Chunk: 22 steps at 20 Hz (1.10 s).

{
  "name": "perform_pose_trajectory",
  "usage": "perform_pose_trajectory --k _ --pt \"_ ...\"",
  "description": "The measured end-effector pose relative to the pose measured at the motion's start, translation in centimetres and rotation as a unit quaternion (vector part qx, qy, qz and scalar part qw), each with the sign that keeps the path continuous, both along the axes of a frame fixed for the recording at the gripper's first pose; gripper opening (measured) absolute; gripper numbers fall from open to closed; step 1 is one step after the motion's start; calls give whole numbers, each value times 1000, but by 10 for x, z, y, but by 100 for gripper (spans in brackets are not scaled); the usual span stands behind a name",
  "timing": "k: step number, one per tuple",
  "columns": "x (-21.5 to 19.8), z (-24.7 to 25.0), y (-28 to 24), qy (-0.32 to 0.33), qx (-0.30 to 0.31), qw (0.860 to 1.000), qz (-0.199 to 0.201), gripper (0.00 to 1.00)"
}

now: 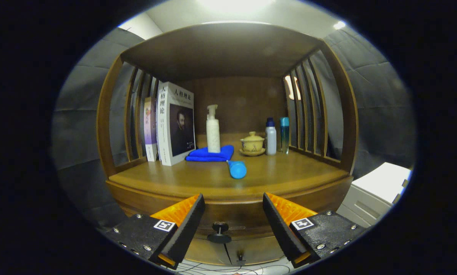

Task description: Pull open the drawer, take out the items inside it, and place them on the countertop above the cabinet.

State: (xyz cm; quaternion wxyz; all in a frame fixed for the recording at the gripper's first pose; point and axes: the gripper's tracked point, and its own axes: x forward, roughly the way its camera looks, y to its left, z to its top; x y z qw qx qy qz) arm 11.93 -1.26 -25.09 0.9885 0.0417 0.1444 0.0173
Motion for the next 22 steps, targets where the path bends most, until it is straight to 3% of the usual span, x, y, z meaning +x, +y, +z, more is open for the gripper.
perform_pose_trajectory --k 6,11,14,22 --pt "7 106 -31 -58 -12 998 5 95" --pt "15 166 -58 -75 -3 997 -3 95" --pt "3 196 -77 -93 -12 996 -16 95" --pt "-60 232 -79 -122 -29 992 9 95"
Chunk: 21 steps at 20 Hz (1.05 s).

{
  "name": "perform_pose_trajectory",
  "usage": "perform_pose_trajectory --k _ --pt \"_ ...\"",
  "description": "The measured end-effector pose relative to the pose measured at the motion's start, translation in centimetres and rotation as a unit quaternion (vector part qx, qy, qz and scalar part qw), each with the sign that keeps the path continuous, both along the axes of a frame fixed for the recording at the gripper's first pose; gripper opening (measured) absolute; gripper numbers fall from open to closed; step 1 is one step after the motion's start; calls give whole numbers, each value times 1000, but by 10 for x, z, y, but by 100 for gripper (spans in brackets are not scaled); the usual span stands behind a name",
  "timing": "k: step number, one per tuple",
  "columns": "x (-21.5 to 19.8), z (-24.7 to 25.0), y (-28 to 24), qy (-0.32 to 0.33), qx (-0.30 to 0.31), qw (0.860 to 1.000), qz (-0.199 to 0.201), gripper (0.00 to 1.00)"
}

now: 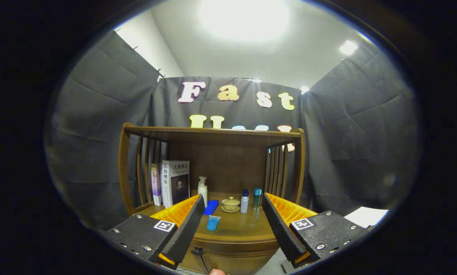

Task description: Pull open the drawer, take out the items inside it, and place them on the countertop above the cabinet.

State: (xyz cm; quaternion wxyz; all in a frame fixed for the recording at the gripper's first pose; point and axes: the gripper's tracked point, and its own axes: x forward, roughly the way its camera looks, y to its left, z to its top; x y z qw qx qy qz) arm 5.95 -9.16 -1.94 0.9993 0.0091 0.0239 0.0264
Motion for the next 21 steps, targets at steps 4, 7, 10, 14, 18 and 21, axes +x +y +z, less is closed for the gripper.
perform_pose_trajectory --k 4,7,10,14,18,21 --pt "-22 8 31 6 -3 1000 29 95" --pt "-34 18 32 3 -9 1000 11 95" --pt "-40 26 44 1 9 1000 22 95" --pt "-42 32 47 -3 74 997 20 95" --pt "-43 24 38 5 86 996 19 95" --pt "-43 24 33 6 87 996 7 95"
